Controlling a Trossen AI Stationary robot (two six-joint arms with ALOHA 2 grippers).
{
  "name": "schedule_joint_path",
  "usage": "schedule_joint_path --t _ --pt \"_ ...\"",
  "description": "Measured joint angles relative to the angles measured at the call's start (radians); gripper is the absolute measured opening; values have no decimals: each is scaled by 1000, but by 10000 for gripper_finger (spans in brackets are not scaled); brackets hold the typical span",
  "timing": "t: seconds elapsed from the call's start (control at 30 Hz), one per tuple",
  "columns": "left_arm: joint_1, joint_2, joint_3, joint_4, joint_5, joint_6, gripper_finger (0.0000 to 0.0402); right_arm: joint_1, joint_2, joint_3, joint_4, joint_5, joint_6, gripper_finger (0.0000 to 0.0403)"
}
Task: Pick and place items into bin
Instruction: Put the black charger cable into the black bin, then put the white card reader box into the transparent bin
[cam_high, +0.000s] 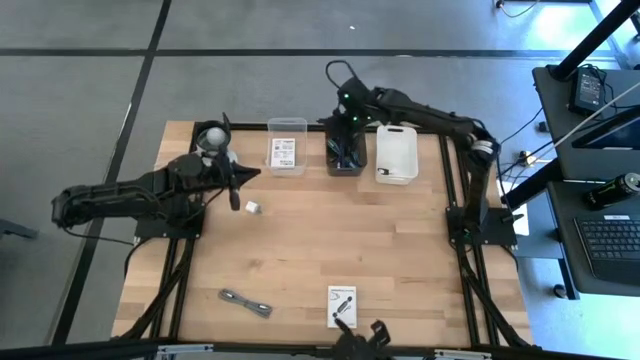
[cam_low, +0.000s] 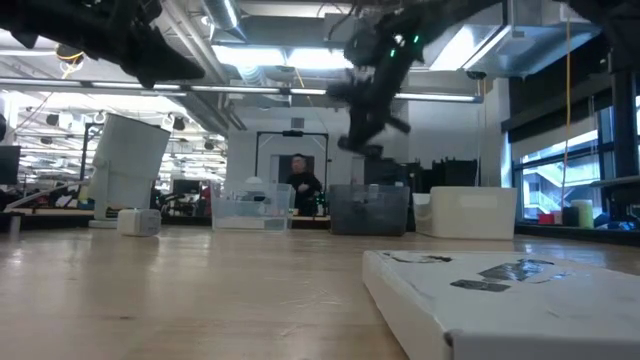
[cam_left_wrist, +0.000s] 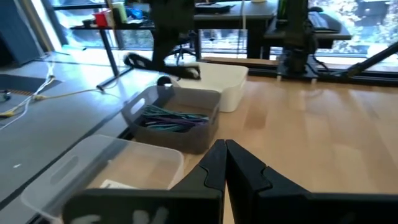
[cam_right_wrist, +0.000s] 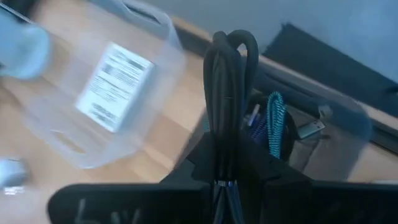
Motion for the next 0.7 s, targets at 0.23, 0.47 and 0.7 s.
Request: schedule_joint_path --t 0.23,0.47,0.7 --pt "54 0 0 10 2 0 2 -10 123 -1 -24 -28 -52 40" --pt "68 0 0 9 5 0 2 -8 150 -1 -42 -25 -49 112" --pt "68 0 0 8 5 -1 2 -8 142 0 -45 -24 -49 159"
